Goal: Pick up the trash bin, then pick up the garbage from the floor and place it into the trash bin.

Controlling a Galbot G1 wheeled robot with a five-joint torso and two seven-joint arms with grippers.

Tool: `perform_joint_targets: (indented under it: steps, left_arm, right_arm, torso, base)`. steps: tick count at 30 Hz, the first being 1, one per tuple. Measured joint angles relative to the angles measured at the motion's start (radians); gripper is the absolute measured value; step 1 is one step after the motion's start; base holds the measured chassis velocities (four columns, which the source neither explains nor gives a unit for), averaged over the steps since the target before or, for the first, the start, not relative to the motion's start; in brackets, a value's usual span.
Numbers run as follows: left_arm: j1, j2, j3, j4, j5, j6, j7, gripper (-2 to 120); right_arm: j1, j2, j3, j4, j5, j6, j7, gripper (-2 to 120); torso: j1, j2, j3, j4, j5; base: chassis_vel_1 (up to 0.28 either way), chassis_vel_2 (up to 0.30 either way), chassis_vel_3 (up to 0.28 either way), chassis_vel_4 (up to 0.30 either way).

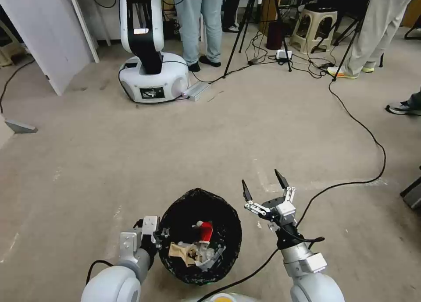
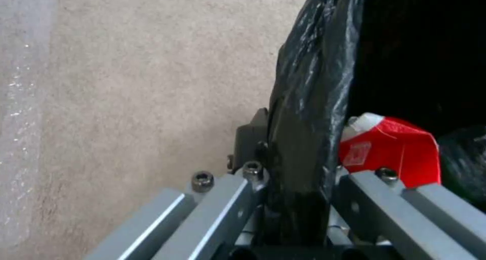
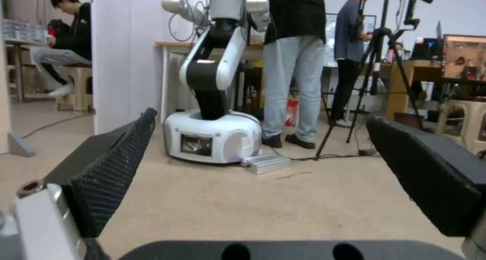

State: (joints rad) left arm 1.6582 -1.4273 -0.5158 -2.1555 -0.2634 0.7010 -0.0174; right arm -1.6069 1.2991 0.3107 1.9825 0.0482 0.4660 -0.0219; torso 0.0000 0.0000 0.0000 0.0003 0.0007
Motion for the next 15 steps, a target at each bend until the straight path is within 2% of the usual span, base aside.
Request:
perform_joint_targets:
  steps: [12, 15]
  left_arm:
    - [-0.072, -0.013, -0.01, 0.089, -0.013, -0.023, -0.016, 4]
    - [-0.087, -0.013, -0.011, 0.108, -0.017, -0.037, -0.02, 15]
  right_arm:
    - [-0.004, -0.008, -0.013, 0.0, -0.001, 0.002, -0.006, 100]
    - [-0.009, -0.006, -0.019, 0.0, -0.004, 0.003, -0.009, 100]
  torso:
    - [0.0, 0.0, 0.0, -0.0002, -0.0003]
    - [0.0, 0.0, 0.0, -0.0004, -0.0009]
  base:
    - [0.0, 0.0, 0.0, 0.0]
    - [0.0, 0.0, 0.0, 0.0]
